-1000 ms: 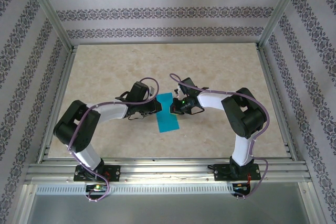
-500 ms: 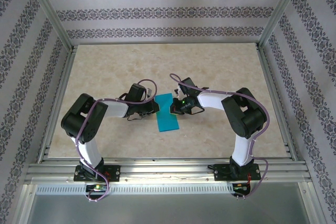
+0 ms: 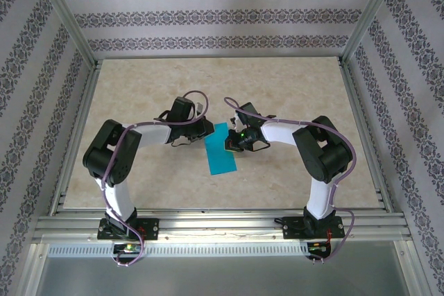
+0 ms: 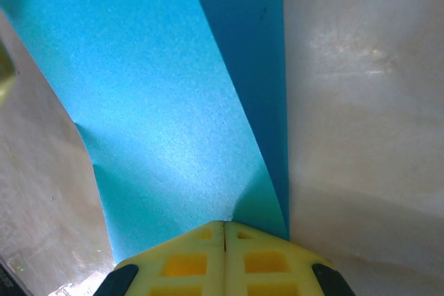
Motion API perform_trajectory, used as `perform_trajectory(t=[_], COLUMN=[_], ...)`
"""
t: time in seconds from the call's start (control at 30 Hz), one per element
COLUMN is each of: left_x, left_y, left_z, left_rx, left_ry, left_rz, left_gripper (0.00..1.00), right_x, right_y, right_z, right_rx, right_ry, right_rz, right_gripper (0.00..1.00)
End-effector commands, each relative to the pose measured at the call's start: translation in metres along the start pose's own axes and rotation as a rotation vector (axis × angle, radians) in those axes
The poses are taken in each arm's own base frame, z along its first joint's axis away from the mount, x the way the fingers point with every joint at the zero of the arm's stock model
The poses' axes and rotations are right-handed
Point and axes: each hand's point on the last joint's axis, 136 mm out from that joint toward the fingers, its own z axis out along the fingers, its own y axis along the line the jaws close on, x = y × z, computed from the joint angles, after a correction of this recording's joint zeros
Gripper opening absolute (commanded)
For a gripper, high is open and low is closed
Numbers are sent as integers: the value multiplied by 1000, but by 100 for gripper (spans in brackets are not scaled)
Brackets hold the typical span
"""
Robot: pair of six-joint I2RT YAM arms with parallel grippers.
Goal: Fold a paper plane with a square sheet of paper (pick it up from the middle)
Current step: First fold the square sheet of paper in half at the center of the table.
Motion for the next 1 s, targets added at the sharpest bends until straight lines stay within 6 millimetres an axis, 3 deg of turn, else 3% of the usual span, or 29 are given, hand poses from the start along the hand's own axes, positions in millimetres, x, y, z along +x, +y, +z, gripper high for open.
perform_trajectory(t=[0.0,0.27,0.37,0.63,0.77,0.97], left_x=[13,32,31,2,-2,2], left_y=[27,84,77,29,32,59], left_z=[4,8,7,3,6,16], left_rx=[-45,-188,-154,-28,-41,-82], left_ry=[39,53,54,44,50,70], left_rz=[-43,-131,-147,-77,-71,-117], left_gripper=[13,12,13,16,16,15], right_x=[37,37,37,37,37,38], right_y=[-51,-51,-51,-51,-51,-52], right_z=[9,10,10,10,9,10], right_rx=[195,196,195,195,195,196], right_ry=[106,110,109,115,114,117], right_rz=[71,71,67,60,60,62], right_gripper=[0,0,0,0,0,0])
